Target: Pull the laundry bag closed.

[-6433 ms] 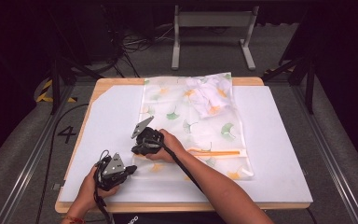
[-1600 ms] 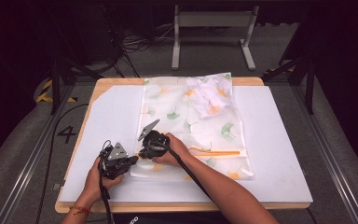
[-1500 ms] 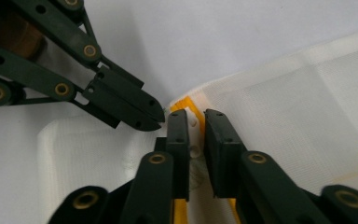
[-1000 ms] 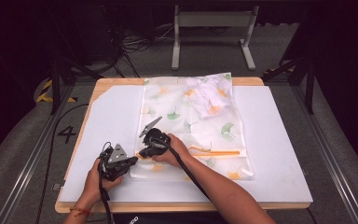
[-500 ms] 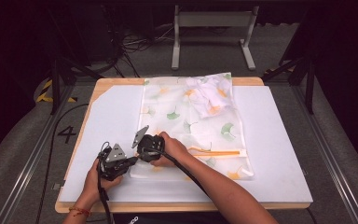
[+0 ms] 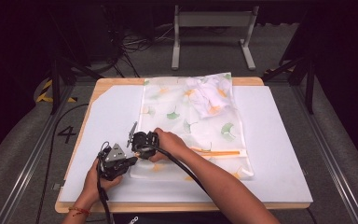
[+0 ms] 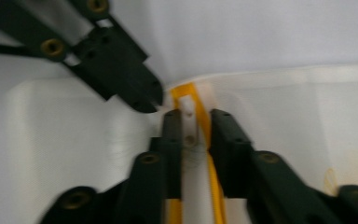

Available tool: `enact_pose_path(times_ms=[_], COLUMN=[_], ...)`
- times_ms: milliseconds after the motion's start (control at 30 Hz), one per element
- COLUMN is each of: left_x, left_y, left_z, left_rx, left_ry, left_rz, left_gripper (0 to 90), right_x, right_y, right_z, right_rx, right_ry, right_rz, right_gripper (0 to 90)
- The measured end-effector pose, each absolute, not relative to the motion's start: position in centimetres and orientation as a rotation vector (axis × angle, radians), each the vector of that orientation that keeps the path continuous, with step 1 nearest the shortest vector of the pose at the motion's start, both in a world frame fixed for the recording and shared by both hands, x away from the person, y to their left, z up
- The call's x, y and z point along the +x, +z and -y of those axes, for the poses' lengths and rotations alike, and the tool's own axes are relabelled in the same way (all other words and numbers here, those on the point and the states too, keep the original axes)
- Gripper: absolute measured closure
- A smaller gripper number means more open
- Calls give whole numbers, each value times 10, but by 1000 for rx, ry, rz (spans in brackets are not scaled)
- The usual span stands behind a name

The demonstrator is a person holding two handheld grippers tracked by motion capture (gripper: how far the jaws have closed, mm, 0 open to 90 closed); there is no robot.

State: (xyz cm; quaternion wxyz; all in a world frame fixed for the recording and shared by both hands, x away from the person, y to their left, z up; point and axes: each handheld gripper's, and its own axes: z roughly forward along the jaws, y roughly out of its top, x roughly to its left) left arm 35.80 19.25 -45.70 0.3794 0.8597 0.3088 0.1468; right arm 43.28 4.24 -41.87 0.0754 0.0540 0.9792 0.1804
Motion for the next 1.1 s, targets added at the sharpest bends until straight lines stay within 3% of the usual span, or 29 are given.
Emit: enact_pose_path(times_ms=[100,167,267,400,433,500,600,733,1100], left_x=[358,358,358,358,359,359,359,359,361], left_y=[-457,-457,-457,-457,-457,-457,-457,-457,-457], left_z=[-193,-193,-194,-194,-194,-194,-194,-194,-195], left_rx=[2195,2196,2195,2194,2193,2193,2192,2191,2191], left_ry=[368,368,364,358,354,352,350,348,335], left_rz=[-787,-784,-783,-786,-788,-789,-788,-787,-796], left_gripper=[896,896,896,896,896,896,896,896,898], right_x=[434,434,433,435,436,437,437,435,427], right_y=[-418,-418,-417,-418,-418,-418,-418,-417,-416], right_z=[-44,-44,-44,-44,-44,-44,-45,-48,-47], right_rx=[175,160,138,137,138,135,107,95,-15], right_ry=[526,519,508,516,517,519,523,492,427], right_rz=[-2959,-2982,-2980,-2990,-2975,-2977,-2999,-2982,-2907], right_gripper=[747,828,857,832,751,750,835,883,897])
